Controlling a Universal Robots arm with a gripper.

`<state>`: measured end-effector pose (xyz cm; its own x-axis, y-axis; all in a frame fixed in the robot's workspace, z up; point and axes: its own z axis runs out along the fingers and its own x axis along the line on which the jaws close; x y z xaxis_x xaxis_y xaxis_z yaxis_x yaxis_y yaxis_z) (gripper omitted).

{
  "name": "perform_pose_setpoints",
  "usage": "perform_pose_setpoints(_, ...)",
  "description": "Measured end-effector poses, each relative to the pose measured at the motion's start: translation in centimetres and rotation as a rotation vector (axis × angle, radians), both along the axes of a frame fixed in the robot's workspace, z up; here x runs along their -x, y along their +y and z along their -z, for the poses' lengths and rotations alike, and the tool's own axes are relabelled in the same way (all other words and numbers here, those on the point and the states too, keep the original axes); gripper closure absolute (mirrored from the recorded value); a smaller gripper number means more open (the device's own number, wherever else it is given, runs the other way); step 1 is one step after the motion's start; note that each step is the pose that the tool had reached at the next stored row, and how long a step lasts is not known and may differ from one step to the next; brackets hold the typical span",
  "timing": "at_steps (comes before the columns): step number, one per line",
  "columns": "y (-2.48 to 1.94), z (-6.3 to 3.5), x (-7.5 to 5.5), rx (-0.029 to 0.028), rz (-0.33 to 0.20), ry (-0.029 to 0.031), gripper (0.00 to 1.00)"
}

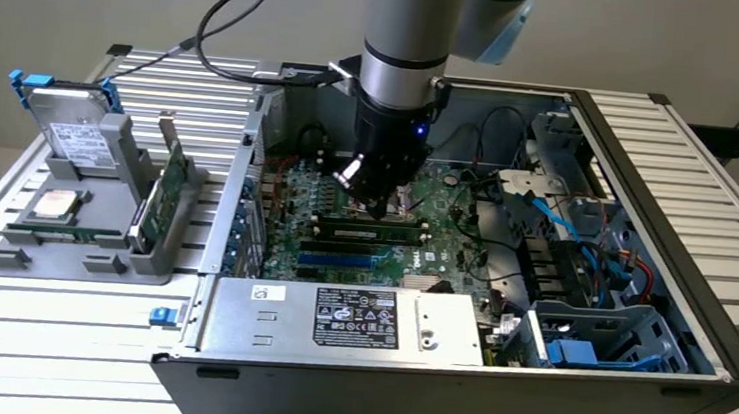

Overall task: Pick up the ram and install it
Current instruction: 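Press down the ram until it locks into place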

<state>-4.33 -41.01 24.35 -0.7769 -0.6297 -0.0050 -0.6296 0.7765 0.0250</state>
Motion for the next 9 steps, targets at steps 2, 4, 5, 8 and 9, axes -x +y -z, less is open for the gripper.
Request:
perform_pose_setpoints(2,0.00,0.04,0.00,0.0000,0.079,0.0000,0.90)
perform_pose_setpoints(4,0.00,0.05,0.00,0.0001,0.115,0.0000,0.90)
perform_pose_setpoints(5,0.00,0.06,0.00,0.0001,0.133,0.0000,0.90)
perform_pose_setpoints(8,0.00,0.10,0.00,0.0000,0.207,0.0000,0.90)
perform_pose_setpoints(9,0.00,0.11,0.00,0.0000,0.224,0.0000,0.90)
